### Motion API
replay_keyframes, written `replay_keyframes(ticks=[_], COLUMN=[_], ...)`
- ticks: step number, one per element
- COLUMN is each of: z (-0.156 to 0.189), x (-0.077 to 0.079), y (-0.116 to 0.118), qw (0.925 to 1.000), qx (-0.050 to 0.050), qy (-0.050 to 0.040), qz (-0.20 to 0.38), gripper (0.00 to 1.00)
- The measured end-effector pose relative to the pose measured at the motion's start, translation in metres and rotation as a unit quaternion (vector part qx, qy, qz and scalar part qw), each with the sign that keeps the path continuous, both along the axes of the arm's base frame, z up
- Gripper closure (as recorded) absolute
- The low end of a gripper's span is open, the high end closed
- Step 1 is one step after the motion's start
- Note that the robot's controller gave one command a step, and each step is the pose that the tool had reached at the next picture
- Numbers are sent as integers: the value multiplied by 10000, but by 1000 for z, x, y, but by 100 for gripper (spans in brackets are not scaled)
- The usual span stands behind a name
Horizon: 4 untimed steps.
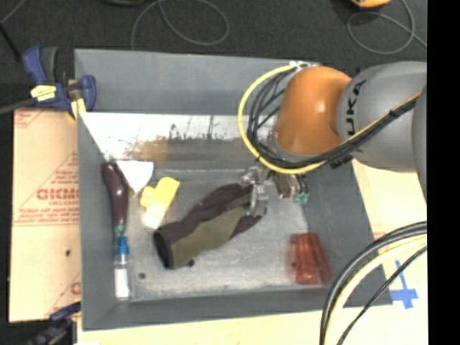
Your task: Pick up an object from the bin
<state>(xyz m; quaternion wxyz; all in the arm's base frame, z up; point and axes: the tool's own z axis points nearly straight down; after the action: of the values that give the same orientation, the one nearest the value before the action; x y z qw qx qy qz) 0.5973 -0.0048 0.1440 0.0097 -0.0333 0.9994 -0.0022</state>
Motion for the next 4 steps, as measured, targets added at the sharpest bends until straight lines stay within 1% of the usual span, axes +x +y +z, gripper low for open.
replay_keyframes(ticks=[4], z=[0], x=[0], y=[0], qw=[10000], qx=[-1], qy=[0], qz=[6], gripper=[100])
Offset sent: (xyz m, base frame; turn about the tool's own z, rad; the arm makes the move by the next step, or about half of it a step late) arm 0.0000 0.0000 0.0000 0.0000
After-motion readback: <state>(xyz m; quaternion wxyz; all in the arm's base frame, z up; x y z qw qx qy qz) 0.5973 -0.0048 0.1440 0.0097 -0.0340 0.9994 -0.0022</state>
